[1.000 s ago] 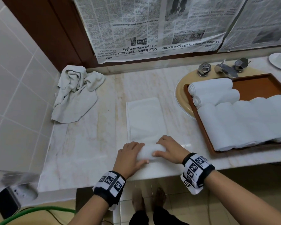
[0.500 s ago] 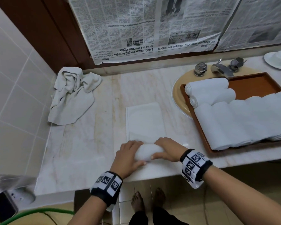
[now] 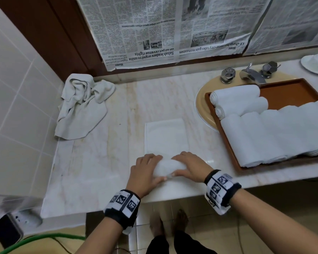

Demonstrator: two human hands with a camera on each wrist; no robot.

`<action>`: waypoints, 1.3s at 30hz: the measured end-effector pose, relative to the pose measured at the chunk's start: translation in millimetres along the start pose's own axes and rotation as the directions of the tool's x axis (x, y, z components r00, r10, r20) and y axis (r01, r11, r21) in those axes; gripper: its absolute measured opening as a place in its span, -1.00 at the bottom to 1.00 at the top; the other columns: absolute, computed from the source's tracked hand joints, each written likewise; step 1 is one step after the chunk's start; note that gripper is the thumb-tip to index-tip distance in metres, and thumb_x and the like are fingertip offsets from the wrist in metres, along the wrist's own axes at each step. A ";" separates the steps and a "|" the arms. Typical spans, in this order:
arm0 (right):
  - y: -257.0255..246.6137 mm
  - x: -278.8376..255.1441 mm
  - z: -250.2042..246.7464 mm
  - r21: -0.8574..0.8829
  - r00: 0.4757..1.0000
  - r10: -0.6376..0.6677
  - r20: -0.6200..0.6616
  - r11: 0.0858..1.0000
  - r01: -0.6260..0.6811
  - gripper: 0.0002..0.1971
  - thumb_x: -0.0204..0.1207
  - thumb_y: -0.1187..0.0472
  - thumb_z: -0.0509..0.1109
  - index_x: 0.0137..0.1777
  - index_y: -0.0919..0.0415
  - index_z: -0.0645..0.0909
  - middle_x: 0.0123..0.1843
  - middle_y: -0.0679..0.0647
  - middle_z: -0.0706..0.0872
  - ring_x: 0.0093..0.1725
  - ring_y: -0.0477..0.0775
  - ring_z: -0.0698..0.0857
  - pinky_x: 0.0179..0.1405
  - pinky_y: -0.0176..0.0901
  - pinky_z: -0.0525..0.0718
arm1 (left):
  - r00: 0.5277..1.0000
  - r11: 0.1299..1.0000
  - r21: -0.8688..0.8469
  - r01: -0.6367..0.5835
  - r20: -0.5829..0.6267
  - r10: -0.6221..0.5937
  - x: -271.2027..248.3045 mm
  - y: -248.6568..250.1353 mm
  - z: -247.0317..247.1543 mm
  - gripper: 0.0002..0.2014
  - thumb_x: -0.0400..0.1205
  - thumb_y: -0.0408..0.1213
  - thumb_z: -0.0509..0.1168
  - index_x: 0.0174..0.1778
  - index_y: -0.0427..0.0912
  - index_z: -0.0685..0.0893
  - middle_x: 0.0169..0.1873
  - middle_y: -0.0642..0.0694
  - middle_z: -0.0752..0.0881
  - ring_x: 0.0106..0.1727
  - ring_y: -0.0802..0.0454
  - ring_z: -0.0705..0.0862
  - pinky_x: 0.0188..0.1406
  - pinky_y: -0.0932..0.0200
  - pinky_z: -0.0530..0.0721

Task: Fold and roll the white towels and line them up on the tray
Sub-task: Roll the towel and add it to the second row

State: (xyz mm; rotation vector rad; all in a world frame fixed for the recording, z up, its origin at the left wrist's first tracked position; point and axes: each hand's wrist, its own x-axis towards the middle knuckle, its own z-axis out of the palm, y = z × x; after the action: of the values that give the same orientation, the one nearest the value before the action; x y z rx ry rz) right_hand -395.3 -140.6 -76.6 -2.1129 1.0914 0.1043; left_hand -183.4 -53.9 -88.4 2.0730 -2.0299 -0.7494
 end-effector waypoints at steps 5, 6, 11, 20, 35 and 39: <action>-2.7 5.9 -12.5 -0.090 0.996 0.032 0.086 0.996 -0.024 -0.34 0.55 -0.26 0.37 0.59 -0.02 0.39 0.48 0.04 0.55 0.45 0.11 0.49 0.40 0.01 0.37 | 0.986 0.982 -0.181 0.057 0.165 -0.027 11.7 -11.8 -2.9 -0.17 0.36 0.48 0.21 0.54 0.19 0.47 0.35 0.05 0.57 0.37 -0.01 0.50 0.37 0.00 0.48; -4.0 0.2 -8.4 -0.195 1.000 0.007 0.017 0.981 -0.003 -0.32 0.57 -0.27 0.33 0.62 -0.03 0.32 0.52 0.03 0.50 0.47 0.12 0.47 0.44 0.05 0.35 | 0.981 0.972 -0.224 0.063 0.192 -0.020 14.5 -13.7 -6.2 -0.19 0.37 0.47 0.26 0.53 0.17 0.51 0.32 0.05 0.61 0.36 0.02 0.54 0.36 0.05 0.48; -4.1 -16.3 17.8 -0.429 0.982 -0.150 -0.114 0.899 0.087 -0.26 0.47 -0.23 0.42 0.58 0.06 0.36 0.44 0.08 0.51 0.40 0.17 0.49 0.37 0.07 0.41 | 0.972 0.966 -0.256 0.040 0.235 0.023 13.7 -7.0 -18.3 -0.44 0.59 0.18 0.39 0.51 0.15 0.53 0.39 0.07 0.61 0.40 0.02 0.55 0.33 0.14 0.45; -3.6 8.4 -15.9 0.030 0.987 0.017 0.160 0.999 -0.022 -0.48 0.45 -0.22 0.51 0.27 0.11 0.66 0.21 0.09 0.51 0.22 0.10 0.50 0.14 -0.11 0.42 | 0.996 0.999 0.015 0.035 0.083 -0.036 0.1 4.8 -5.5 -0.32 0.53 0.15 0.40 0.59 0.16 0.41 0.41 0.05 0.46 0.41 -0.07 0.38 0.30 -0.07 0.49; -6.3 7.8 -18.8 0.046 0.989 -0.003 0.149 0.999 -0.004 -0.39 0.30 -0.33 0.52 0.19 0.09 0.67 0.20 0.05 0.57 0.17 0.12 0.57 0.04 -0.15 0.47 | 0.996 0.998 -0.035 -0.056 0.069 0.058 5.9 -6.6 -3.5 -0.20 0.42 0.56 0.11 0.55 0.26 0.40 0.32 0.11 0.54 0.33 0.01 0.44 0.31 -0.04 0.48; -11.3 -11.0 6.6 -0.363 0.983 -0.123 -0.139 0.930 0.065 -0.26 0.45 -0.25 0.44 0.53 0.10 0.38 0.47 0.04 0.45 0.40 0.12 0.48 0.36 -0.02 0.43 | 0.981 0.971 -0.239 -0.001 0.186 0.047 18.4 -9.3 -18.1 -0.30 0.45 0.45 0.32 0.46 0.17 0.55 0.24 0.07 0.66 0.25 0.07 0.59 0.25 0.15 0.51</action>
State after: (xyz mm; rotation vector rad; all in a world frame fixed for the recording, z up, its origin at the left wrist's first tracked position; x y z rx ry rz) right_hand -392.3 -124.8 -70.6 -2.5343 1.1275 0.0934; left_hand -167.8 -75.3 -81.3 1.9035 -1.9385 -1.1657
